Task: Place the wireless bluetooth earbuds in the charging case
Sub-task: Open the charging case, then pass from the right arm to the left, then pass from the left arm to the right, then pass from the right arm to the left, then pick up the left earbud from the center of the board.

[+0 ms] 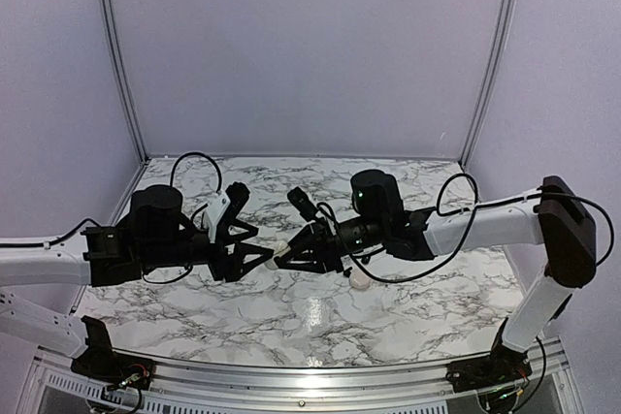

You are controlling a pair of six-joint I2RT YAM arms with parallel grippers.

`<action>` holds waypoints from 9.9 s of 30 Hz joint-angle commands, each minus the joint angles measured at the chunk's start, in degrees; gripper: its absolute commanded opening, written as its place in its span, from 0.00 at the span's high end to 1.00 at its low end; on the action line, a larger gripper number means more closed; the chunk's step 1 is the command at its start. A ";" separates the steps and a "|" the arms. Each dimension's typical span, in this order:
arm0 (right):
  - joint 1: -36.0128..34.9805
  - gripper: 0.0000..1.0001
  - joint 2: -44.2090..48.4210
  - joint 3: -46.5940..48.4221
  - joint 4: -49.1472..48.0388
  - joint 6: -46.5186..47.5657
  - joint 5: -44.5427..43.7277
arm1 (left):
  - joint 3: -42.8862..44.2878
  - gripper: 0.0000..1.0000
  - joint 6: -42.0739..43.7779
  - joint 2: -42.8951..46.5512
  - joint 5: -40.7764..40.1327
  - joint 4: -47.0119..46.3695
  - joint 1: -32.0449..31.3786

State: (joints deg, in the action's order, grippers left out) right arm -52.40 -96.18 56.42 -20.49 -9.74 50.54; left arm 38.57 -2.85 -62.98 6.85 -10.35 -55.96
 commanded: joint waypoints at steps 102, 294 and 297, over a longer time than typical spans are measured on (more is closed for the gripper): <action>0.44 0.71 0.04 2.03 -29.63 -17.80 0.46 | -10.26 0.95 -14.09 6.11 9.51 -36.50 0.33; 14.83 0.52 -12.38 8.66 29.11 10.28 -31.81 | -15.28 0.98 -5.06 2.96 3.14 -28.76 1.21; 13.54 0.53 -13.58 9.89 30.11 10.81 -33.80 | -15.19 0.98 -5.05 2.80 3.18 -28.76 1.21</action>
State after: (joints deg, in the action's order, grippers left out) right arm -36.97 -108.16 63.20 9.52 0.05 19.92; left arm 23.81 -8.56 -59.88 10.37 -38.26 -55.07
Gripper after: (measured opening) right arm 0.477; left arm 0.235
